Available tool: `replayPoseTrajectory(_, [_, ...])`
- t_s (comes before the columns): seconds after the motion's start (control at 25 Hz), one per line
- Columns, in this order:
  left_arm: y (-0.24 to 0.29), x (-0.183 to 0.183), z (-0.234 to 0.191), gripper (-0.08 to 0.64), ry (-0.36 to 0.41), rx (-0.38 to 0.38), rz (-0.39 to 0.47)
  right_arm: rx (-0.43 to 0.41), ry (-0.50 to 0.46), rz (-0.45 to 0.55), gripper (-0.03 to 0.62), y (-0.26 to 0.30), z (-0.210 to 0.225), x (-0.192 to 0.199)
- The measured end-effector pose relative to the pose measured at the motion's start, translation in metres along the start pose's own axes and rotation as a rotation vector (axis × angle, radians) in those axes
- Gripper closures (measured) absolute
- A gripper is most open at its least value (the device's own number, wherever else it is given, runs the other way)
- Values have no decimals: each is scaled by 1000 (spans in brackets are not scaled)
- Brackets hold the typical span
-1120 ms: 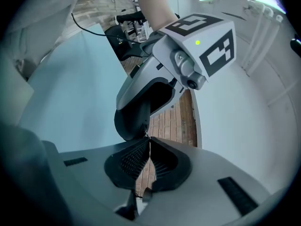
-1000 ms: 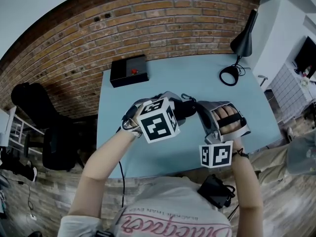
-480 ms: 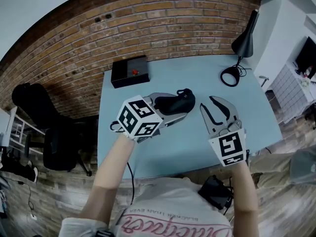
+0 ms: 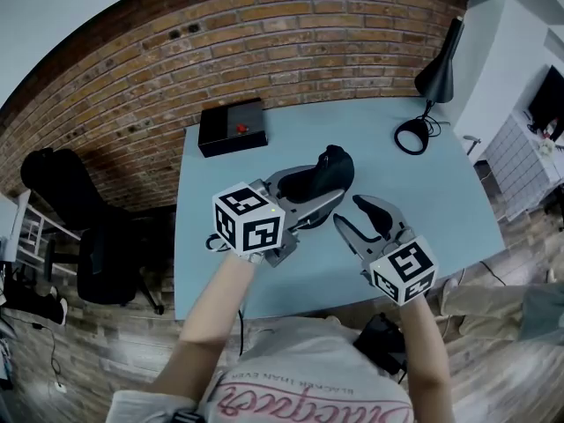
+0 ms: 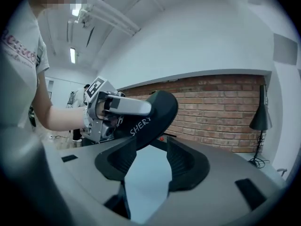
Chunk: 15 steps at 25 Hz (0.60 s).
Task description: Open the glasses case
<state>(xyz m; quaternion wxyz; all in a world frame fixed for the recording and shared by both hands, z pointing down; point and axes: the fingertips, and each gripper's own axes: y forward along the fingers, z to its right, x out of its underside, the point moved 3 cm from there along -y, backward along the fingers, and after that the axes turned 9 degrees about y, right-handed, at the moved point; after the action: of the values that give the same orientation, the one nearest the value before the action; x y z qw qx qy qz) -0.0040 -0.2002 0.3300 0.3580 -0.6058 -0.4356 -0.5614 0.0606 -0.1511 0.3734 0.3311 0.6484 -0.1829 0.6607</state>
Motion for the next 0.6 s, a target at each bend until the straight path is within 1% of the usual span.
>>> replayPoseTrajectory(0.16, [2,-2,5,310,-16,26,45,-105,103,7,375,5,-12,4])
replayPoseTrajectory(0.32, [3,-7,9,310,-31,82,94,-172,222,32,343,7,-12,2])
replayPoseTrajectory(0.4, [0,-12,11,310,-69,131,134,-227,310,54,327,5,-12,1])
replayPoseTrajectory(0.52, [-2,-19,20,310,-130,236,192,-344,439,86,301,3,-17,-5])
replayPoseTrajectory(0.6, [1,-19,27,310,-135,281,200,-384,465,94,299,5,-20,-9])
